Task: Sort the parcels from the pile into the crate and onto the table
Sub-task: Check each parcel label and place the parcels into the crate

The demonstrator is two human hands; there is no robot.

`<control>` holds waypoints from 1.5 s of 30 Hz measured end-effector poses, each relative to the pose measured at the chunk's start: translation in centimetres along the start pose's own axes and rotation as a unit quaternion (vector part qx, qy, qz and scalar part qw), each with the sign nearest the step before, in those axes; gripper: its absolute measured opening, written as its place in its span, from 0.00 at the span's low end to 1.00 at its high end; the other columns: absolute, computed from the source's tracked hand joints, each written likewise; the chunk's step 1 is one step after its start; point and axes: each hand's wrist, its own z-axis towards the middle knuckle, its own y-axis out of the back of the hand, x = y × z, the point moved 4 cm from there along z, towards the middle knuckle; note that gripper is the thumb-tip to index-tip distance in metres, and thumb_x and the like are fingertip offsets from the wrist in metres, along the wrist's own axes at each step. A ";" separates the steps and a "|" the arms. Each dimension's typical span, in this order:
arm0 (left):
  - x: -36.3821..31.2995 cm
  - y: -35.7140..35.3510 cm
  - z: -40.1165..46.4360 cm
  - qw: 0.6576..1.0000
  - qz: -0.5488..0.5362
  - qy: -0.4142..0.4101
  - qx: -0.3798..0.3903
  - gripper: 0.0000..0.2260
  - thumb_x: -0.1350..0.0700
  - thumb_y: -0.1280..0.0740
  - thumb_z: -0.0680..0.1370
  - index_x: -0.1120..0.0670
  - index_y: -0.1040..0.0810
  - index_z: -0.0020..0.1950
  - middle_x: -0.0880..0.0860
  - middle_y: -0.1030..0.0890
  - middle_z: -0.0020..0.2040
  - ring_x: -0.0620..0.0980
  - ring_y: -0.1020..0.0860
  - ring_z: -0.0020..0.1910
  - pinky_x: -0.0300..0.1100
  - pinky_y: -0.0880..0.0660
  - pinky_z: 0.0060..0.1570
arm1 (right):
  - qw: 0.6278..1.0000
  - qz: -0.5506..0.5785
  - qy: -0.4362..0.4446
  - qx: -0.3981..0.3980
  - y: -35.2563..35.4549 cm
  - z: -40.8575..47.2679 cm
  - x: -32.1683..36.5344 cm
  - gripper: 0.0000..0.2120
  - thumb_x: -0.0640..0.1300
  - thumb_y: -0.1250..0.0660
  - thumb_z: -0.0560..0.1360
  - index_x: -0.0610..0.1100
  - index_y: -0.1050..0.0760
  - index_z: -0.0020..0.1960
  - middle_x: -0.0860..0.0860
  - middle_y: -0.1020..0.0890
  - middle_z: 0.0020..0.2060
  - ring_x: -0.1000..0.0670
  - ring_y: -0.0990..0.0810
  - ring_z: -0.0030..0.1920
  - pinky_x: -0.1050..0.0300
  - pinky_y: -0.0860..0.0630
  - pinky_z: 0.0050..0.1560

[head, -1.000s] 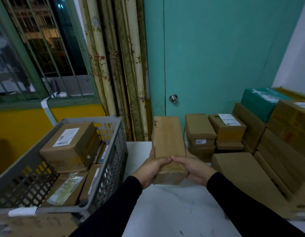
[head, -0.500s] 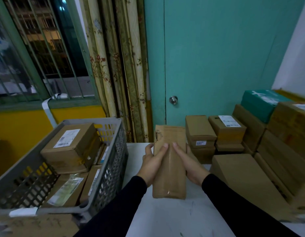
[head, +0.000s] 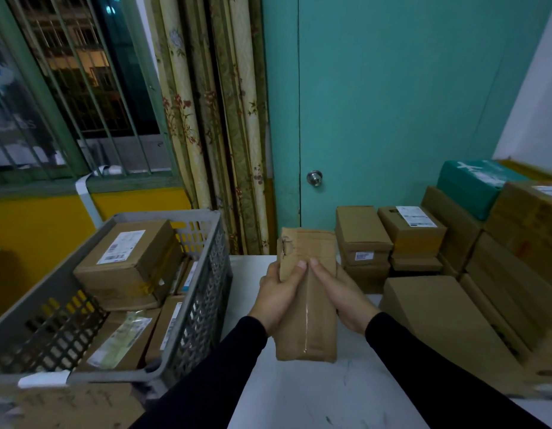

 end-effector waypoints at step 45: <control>-0.4 -0.4 -0.1 0.995 -0.061 0.005 0.081 0.38 0.47 0.27 0.71 0.40 0.40 0.78 0.49 0.21 0.67 0.51 0.19 0.61 0.54 0.23 0.65 | 0.993 0.089 -0.064 0.034 0.5 0.5 -1.5 0.19 0.42 0.35 0.81 0.50 0.33 0.71 0.44 0.18 0.61 0.45 0.16 0.59 0.51 0.19 0.55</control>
